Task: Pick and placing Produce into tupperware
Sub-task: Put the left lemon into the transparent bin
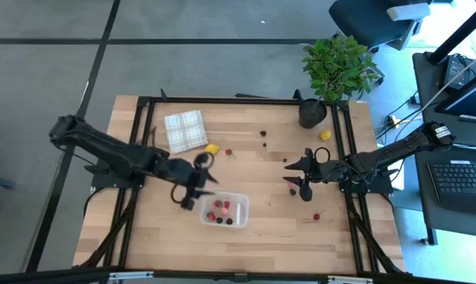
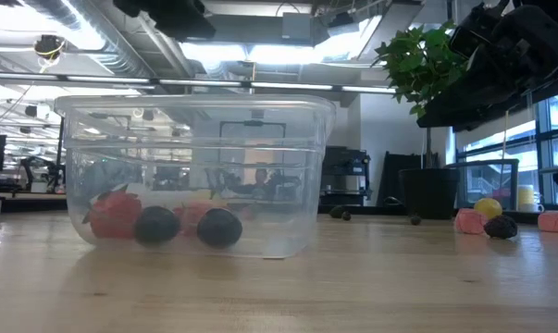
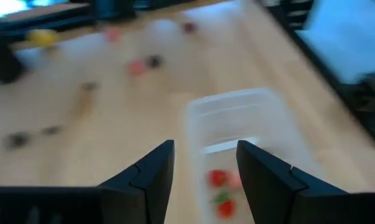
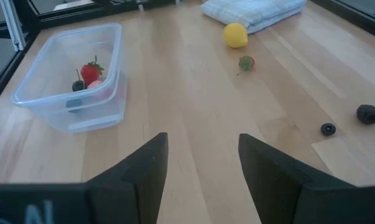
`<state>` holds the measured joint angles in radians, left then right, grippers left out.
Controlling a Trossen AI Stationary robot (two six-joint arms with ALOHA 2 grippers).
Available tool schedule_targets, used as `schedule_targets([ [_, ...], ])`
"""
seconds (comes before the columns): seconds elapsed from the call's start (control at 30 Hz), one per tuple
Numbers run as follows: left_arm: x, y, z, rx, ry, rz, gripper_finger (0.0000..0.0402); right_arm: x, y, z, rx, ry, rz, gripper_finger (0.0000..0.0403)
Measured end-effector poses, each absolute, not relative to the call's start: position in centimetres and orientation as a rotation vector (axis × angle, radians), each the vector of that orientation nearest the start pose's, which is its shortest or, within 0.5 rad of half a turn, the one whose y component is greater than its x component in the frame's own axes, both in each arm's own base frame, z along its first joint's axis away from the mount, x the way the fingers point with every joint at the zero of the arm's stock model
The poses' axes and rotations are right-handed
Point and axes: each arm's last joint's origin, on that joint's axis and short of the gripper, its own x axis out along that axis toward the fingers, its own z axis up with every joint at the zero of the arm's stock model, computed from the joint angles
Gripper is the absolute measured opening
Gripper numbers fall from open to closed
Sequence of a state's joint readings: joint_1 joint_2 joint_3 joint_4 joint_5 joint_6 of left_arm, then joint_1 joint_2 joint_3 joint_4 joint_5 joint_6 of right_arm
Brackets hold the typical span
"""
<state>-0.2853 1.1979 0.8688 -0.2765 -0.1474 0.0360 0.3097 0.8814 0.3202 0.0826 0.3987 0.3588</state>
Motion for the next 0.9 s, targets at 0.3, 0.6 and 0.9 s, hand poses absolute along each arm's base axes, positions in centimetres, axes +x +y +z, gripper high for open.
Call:
schedule_targets([
  [0.3, 23.2, -1.9, 27.4, 0.220, 0.701, 0.260, 0.0195, 17.0, 4.3, 18.4, 0.161, 0.426, -0.160, 0.0198],
  [0.6, 24.3, 3.1, 24.9, 0.122, 0.874, 0.321, 0.0301, 17.0, 4.3, 18.4, 0.157, 0.426, -0.159, 0.0198],
  [0.9, 24.7, 7.1, 22.7, 0.000, 0.968, 0.482, 0.0365, 17.0, 4.3, 18.4, 0.157, 0.426, -0.159, 0.0198],
])
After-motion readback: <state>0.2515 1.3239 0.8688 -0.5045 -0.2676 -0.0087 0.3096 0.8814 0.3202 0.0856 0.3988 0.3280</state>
